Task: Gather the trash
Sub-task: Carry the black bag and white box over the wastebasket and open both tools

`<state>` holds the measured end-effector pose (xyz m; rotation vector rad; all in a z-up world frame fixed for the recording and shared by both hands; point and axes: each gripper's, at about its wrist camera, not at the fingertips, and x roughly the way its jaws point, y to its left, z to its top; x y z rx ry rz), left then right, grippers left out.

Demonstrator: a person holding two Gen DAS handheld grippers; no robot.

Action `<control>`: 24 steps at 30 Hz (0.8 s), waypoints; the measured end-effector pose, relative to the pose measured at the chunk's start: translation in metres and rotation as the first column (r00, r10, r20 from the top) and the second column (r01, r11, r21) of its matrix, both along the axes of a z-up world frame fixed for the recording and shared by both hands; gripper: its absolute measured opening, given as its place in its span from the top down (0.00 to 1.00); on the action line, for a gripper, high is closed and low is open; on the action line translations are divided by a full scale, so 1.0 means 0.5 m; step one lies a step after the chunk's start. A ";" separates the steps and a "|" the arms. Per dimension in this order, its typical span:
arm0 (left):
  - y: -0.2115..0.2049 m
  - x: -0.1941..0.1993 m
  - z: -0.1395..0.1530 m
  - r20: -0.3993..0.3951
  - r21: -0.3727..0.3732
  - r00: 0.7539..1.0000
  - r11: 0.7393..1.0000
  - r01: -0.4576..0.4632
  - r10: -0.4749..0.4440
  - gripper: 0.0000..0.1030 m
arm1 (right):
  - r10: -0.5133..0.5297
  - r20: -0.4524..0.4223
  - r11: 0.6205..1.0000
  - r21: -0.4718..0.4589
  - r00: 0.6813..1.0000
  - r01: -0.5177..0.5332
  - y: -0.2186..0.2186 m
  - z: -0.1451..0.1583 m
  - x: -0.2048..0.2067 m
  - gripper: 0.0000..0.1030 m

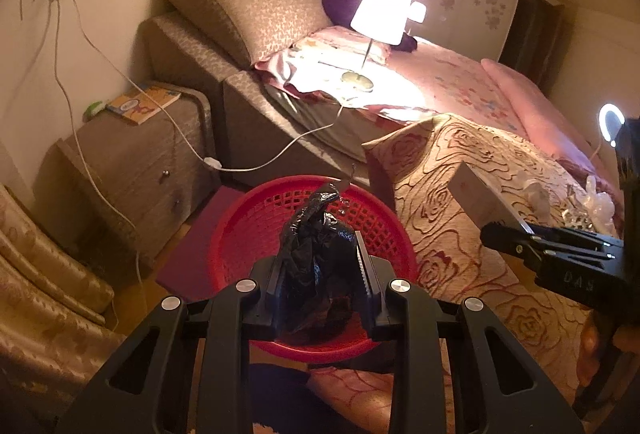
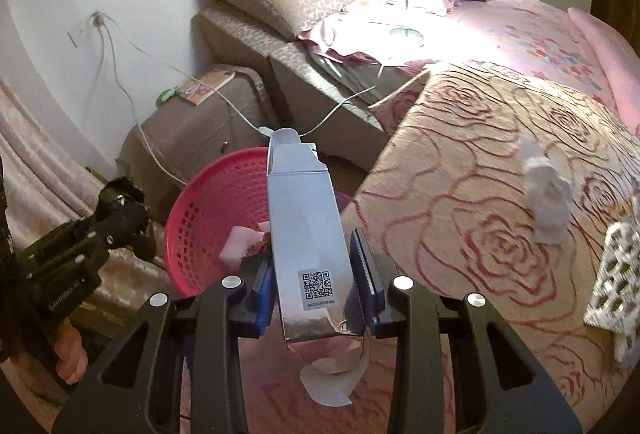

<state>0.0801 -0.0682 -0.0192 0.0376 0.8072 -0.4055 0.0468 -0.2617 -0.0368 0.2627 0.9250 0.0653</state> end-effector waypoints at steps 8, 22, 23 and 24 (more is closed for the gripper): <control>0.007 0.035 -0.025 -0.027 0.023 1.000 1.000 -0.001 0.002 0.74 | 0.025 -0.040 1.000 0.004 0.999 -0.025 0.033 -0.027 0.060 0.67; 0.025 0.085 -0.068 -0.088 0.032 0.996 0.999 -0.013 0.016 0.74 | 0.054 -0.098 0.998 0.036 0.994 -0.051 0.084 -0.066 0.132 0.67; 0.026 0.087 -0.070 -0.091 0.031 0.996 0.999 -0.015 0.017 0.74 | 0.056 -0.101 0.998 0.034 0.993 -0.052 0.087 -0.069 0.134 0.67; 0.026 0.089 -0.073 -0.096 0.030 0.995 0.999 -0.015 0.018 0.74 | 0.055 -0.103 0.998 0.035 0.993 -0.051 0.089 -0.072 0.137 0.67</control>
